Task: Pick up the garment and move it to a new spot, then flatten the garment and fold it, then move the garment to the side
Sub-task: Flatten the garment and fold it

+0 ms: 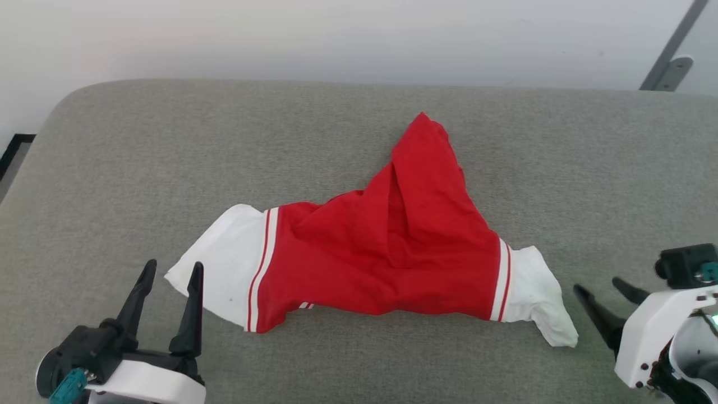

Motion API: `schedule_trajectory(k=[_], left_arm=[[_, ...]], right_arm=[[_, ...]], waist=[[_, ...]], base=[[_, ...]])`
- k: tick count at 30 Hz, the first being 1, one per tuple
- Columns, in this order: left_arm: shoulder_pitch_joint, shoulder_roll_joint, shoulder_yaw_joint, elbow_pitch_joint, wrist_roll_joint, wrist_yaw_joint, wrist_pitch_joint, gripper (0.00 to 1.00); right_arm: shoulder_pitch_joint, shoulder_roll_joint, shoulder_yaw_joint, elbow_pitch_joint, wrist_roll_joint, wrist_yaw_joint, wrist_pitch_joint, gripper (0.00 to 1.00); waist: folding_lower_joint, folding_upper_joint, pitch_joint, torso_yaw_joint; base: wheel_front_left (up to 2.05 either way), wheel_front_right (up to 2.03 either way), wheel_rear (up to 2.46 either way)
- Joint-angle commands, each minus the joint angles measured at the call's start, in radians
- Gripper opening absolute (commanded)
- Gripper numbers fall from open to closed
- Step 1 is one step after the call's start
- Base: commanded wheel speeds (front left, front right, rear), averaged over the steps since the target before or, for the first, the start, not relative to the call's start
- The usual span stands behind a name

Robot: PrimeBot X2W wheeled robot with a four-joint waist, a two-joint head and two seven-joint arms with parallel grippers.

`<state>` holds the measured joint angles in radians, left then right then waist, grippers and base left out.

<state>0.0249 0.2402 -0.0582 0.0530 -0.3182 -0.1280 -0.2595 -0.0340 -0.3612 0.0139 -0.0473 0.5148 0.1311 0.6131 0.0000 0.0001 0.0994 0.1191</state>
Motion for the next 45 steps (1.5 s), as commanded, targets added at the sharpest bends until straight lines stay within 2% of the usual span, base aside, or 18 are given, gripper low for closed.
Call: schedule_trajectory(k=[1, 9, 11, 13, 17, 24, 30, 32, 36, 42, 45], left_arm=[[-0.018, 0.018, -0.007, 0.019, -0.015, -0.003, 0.007, 1.0], [-0.104, 0.138, -0.047, 0.152, -0.121, -0.003, 0.176, 1.0], [-0.134, 0.186, -0.06, 0.184, -0.137, -0.002, 0.228, 1.0], [-0.152, 0.196, -0.059, 0.202, -0.16, -0.002, 0.252, 1.0], [-0.213, 0.268, -0.098, 0.286, -0.208, -0.002, 0.39, 1.0], [-0.311, 0.338, -0.166, 0.416, -0.281, -0.002, 0.652, 1.0], [-0.377, 0.338, -0.225, 0.491, -0.291, 0.03, 0.885, 1.0], [-0.405, 0.341, -0.246, 0.499, -0.267, 0.036, 0.916, 1.0], [-0.44, 0.358, -0.274, 0.551, -0.224, 0.082, 0.969, 1.0], [-0.474, 0.342, -0.312, 0.634, -0.193, 0.124, 1.053, 1.0], [-0.484, 0.308, -0.333, 0.673, -0.204, 0.125, 1.1, 1.0]], right_arm=[[0.012, 0.025, -0.02, -0.024, -0.009, -0.001, -0.022, 1.0], [0.033, 0.126, -0.112, -0.155, -0.079, -0.001, -0.142, 1.0], [0.037, 0.147, -0.117, -0.177, -0.09, -0.001, -0.159, 1.0], [0.038, 0.156, -0.119, -0.189, -0.097, -0.001, -0.164, 1.0], [0.052, 0.181, -0.112, -0.217, -0.101, -0.001, -0.161, 1.0], [0.066, 0.178, -0.073, -0.253, -0.078, -0.001, -0.122, 1.0], [0.076, 0.159, -0.052, -0.26, -0.046, -0.001, -0.068, 1.0], [0.072, 0.146, -0.04, -0.258, -0.038, -0.001, -0.054, 1.0], [0.046, 0.13, -0.021, -0.25, -0.023, -0.001, -0.038, 1.0], [0.011, 0.1, 0.0, -0.232, -0.012, -0.001, -0.013, 1.0], [-0.016, 0.087, 0.015, -0.213, 0.003, -0.001, 0.027, 1.0]], waist=[[0.0, -0.0001, 0.0, -0.012], [0.0, -0.0001, 0.019, -0.065], [0.0, -0.0001, 0.028, -0.08], [0.0, -0.0001, 0.032, -0.087], [0.0, -0.0001, 0.05, -0.115], [0.0, -0.0001, 0.08, -0.16], [0.0, -0.0001, 0.103, -0.177], [0.0, -0.0001, 0.112, -0.179], [0.0, -0.0001, 0.129, -0.182], [0.0, -0.0001, 0.149, -0.173], [0.0, -0.0001, 0.155, -0.163]], base=[[0.0, 0.0, 0.0], [0.0, 0.0, 0.0], [0.0, 0.0, 0.0], [0.0, 0.0, 0.0], [0.0, 0.0, 0.0], [0.0, 0.0, 0.0], [0.0, 0.0, 0.0], [0.0, 0.0, 0.0], [0.0, 0.0, 0.0], [0.0, 0.0, 0.0], [0.0, 0.0, 0.0]])
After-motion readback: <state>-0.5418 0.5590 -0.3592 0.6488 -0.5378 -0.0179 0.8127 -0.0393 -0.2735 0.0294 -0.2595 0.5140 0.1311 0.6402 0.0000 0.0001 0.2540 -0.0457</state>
